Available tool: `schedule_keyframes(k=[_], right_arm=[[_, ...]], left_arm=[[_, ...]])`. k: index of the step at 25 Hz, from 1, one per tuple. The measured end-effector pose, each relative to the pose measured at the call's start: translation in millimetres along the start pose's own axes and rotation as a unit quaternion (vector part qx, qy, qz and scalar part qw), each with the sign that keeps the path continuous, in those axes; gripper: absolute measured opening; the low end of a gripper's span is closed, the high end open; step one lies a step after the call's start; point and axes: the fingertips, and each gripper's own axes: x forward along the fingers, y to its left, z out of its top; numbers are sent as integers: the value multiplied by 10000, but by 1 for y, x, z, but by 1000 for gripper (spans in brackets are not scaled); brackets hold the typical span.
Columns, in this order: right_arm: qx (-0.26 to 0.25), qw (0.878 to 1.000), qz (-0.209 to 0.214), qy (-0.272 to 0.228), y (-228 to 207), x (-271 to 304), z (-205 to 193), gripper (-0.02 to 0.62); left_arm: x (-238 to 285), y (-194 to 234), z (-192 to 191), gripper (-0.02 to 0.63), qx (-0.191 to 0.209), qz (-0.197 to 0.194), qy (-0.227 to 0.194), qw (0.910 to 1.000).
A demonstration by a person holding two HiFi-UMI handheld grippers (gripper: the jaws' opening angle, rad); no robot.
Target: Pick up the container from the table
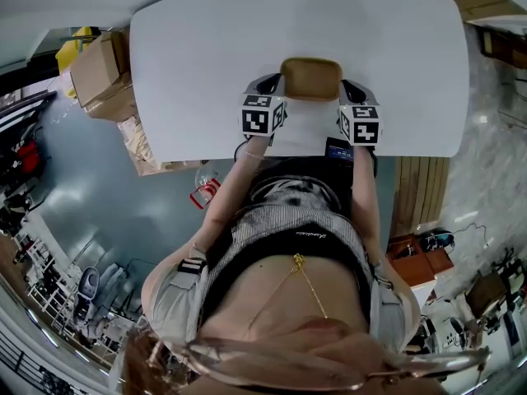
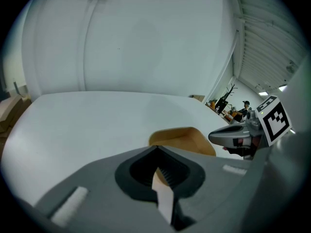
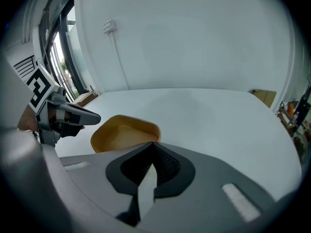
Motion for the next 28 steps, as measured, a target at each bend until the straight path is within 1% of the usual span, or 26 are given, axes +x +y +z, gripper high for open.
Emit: schedule_keyframes(k=[7, 11, 13, 15, 17, 18, 28], right_arm=[[41, 10000, -2, 76, -3, 2, -2, 26], [60, 10000, 14, 3, -2, 1, 3, 26], [78, 10000, 12, -37, -2, 1, 5, 39], [92, 10000, -1, -27, -3, 3, 6, 80], [121, 9999, -18, 9, -4, 5, 5, 85], [144, 9999, -25, 33, -5, 6, 4, 97], [261, 9993, 29, 280, -8, 15, -5, 133]], left_arm=[[3, 3, -2, 2, -34, 15, 52, 10000], [1, 8, -1, 2, -79, 88, 23, 9999], [2, 9, 1, 2, -118, 94, -2, 9999], [4, 9, 2, 67, -156, 34, -13, 9999], [6, 9, 2, 66, -168, 2, -3, 9999], [7, 9, 2, 67, -160, 4, 13, 9999], [20, 9, -7, 116, -141, -15, 307, 9994]])
